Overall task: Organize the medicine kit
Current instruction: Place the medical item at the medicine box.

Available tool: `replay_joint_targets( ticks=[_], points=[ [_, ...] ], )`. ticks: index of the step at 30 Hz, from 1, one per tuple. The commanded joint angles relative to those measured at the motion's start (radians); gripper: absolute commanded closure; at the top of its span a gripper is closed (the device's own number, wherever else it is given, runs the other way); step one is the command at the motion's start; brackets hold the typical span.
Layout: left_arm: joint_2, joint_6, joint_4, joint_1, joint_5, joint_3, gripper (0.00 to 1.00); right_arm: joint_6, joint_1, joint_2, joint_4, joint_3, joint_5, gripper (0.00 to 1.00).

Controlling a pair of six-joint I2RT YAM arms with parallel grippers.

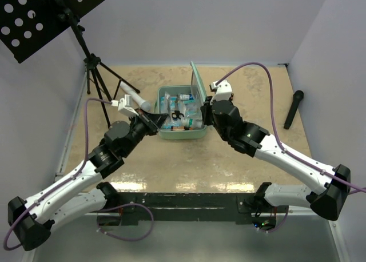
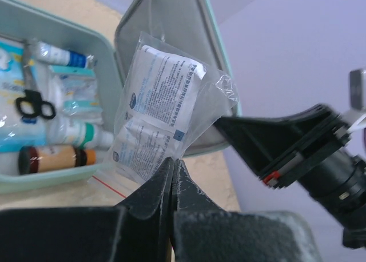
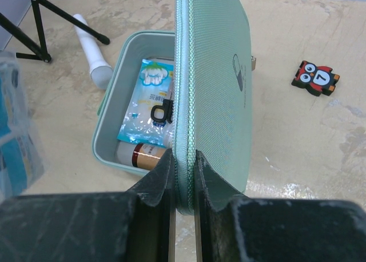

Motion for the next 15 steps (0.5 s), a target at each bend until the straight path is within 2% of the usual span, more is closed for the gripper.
replay_joint_targets(
  ticks=[1,6,10,15],
  points=[
    [0.074,-0.09,0.321,0.117,0.206,0.02,1.0,0.017,-0.001,0.017,-0.082,0.004,-0.031,1.0],
    [0.212,-0.196,0.606,0.194,0.374,0.021,1.0,0.017,0.0,0.015,-0.086,0.0,-0.029,1.0],
    [0.363,-0.26,0.741,0.213,0.512,0.087,1.0,0.017,0.0,0.017,-0.09,-0.002,-0.026,1.0],
    [0.459,-0.367,0.936,0.216,0.529,0.062,1.0,0.017,0.0,0.015,-0.102,0.007,-0.017,1.0]
  ],
)
